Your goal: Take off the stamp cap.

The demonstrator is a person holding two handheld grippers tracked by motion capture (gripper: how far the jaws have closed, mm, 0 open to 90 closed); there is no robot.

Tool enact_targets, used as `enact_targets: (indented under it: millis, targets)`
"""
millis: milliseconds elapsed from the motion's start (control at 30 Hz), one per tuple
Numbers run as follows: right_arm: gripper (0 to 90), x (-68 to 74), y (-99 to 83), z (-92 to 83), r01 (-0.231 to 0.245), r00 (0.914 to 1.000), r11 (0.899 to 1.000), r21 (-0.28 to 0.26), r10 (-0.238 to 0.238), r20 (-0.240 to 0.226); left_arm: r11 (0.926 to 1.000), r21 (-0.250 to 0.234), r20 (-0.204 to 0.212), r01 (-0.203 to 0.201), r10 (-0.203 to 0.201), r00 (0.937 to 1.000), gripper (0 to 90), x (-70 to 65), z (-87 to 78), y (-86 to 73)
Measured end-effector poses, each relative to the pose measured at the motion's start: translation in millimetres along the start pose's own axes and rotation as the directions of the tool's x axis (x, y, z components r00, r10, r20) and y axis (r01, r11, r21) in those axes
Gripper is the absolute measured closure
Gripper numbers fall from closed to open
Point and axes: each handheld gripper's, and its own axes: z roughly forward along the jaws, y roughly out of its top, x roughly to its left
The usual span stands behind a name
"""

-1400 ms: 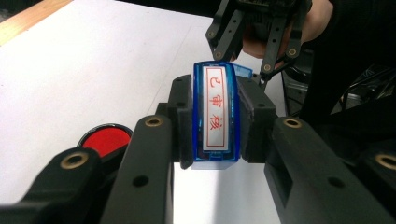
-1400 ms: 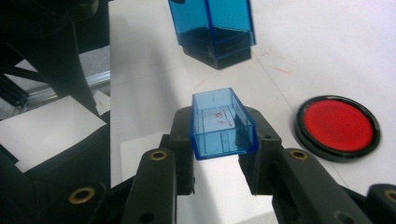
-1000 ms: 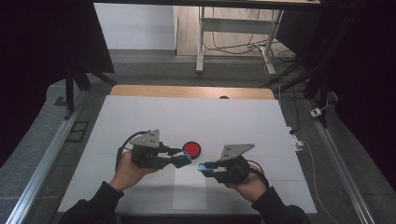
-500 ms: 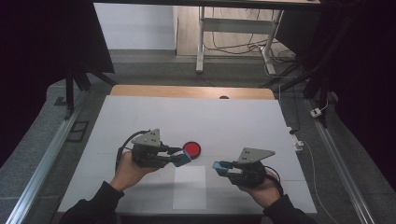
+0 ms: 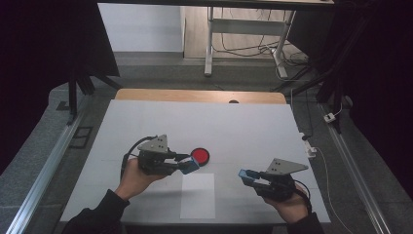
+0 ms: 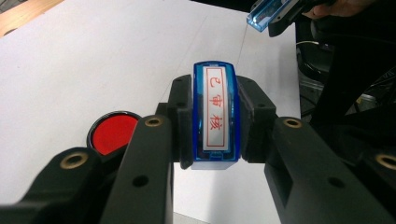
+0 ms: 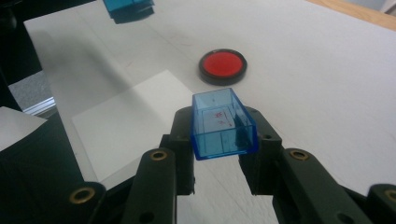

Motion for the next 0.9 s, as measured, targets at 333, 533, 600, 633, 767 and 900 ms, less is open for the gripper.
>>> enact_targets:
  millis: [333, 533, 600, 633, 767, 900]
  targets:
    - [68.6, -5.4, -15.6, -16.1, -0.060, 0.9950, 0.998, 0.012, 0.059, 0.080, 1.0000, 0.001, -0.010, 0.005, -0.005, 0.9999, 70.1, 0.5, -0.4, -0.2]
    - [68.5, -7.3, -24.1, -26.8, -0.079, 0.9897, 0.997, 0.013, 0.077, 0.121, 1.0000, 0.005, -0.012, 0.009, -0.009, 0.9999, 70.0, 0.5, 0.2, 0.2]
    - [68.5, -8.8, -26.8, -30.0, -0.093, 0.9878, 0.996, 0.008, 0.091, 0.126, 0.9999, 0.005, -0.014, 0.011, -0.011, 0.9998, 70.0, 0.5, 0.6, 0.2]
    - [68.5, -9.5, -28.1, -31.1, -0.101, 0.9863, 0.995, 0.003, 0.100, 0.131, 0.9999, 0.005, -0.013, 0.012, -0.012, 0.9998, 70.0, 0.6, 0.8, 0.2]
    - [68.5, -12.0, -32.6, -35.9, -0.122, 0.9825, 0.993, 0.007, 0.119, 0.143, 0.9999, 0.006, -0.014, 0.013, -0.012, 0.9998, 70.0, 0.6, 0.8, 0.2]
    - [68.5, -13.8, -36.4, -38.5, -0.138, 0.9796, 0.990, 0.019, 0.133, 0.151, 0.9999, 0.008, -0.015, 0.013, -0.013, 0.9998, 70.0, 1.2, 1.0, 0.0]
